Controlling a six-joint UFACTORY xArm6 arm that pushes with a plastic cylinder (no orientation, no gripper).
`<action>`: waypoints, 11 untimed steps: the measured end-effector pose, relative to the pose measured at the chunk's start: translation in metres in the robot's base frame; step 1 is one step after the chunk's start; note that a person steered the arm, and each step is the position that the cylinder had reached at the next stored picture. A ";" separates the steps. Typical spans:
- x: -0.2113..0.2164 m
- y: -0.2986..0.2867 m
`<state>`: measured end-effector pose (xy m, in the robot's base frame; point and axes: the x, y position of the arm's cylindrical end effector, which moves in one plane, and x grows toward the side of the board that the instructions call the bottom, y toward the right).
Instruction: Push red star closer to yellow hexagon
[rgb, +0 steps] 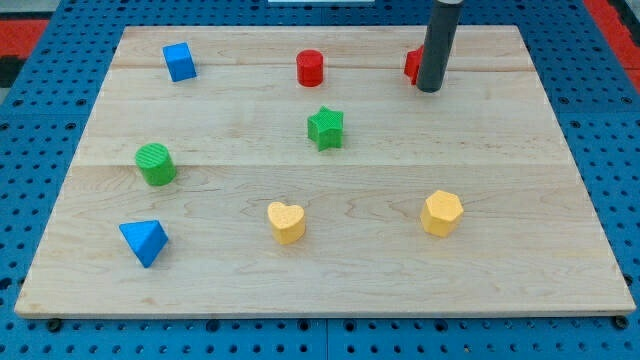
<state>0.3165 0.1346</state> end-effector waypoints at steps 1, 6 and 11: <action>-0.006 -0.065; -0.045 0.002; 0.167 0.001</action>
<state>0.4831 0.1357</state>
